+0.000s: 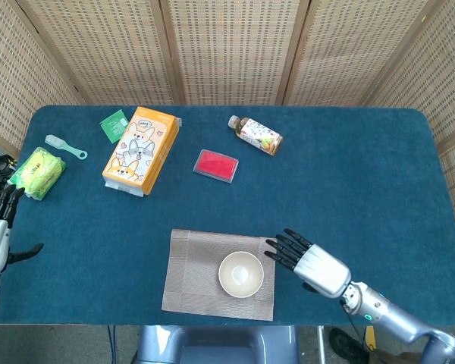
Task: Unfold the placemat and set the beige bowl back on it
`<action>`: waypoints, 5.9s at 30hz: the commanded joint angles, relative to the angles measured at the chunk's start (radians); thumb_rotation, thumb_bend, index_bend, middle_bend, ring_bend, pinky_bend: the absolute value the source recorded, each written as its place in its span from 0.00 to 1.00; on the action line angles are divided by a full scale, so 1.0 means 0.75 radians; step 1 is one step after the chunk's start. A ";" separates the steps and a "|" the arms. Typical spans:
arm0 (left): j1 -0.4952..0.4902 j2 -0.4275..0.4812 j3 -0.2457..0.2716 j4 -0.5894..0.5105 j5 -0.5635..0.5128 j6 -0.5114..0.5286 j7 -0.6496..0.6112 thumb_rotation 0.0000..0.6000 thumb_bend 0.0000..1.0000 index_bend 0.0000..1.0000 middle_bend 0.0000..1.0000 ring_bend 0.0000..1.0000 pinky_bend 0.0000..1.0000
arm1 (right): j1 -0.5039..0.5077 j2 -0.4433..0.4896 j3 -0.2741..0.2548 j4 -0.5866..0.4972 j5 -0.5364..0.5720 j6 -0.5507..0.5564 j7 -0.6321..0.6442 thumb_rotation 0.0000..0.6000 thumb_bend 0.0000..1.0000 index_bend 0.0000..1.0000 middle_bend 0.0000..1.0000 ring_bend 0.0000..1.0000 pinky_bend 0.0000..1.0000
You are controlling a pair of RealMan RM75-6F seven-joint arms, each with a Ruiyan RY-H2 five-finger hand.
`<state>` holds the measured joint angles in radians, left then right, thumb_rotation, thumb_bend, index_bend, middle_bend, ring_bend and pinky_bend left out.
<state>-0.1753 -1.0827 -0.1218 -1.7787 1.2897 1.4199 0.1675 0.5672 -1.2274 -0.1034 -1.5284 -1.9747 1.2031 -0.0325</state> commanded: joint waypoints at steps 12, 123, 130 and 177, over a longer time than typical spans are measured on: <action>-0.008 0.003 -0.015 0.016 -0.044 -0.029 -0.009 1.00 0.00 0.00 0.00 0.00 0.00 | 0.141 -0.199 0.012 0.026 0.045 -0.297 -0.118 1.00 0.00 0.23 0.00 0.00 0.00; -0.571 -0.696 0.464 0.877 1.047 -0.277 -0.518 1.00 0.15 0.30 0.00 0.00 0.00 | -0.491 0.004 0.245 -0.044 0.675 0.394 0.009 1.00 0.06 0.00 0.00 0.00 0.00; -0.598 -0.721 0.484 0.880 1.026 -0.301 -0.486 1.00 0.15 0.30 0.00 0.00 0.00 | -0.498 0.010 0.254 -0.049 0.673 0.388 0.015 1.00 0.06 0.00 0.00 0.00 0.00; -0.664 -0.801 0.541 0.898 0.940 -0.320 -0.428 1.00 0.43 0.32 0.00 0.00 0.00 | -0.526 0.035 0.283 -0.077 0.629 0.391 0.028 1.00 0.06 0.00 0.00 0.00 0.00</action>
<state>-0.6735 -1.6831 0.2836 -1.1050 1.9945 1.1803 -0.1538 0.1729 -1.2012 0.1086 -1.5859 -1.5032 1.4966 -0.0116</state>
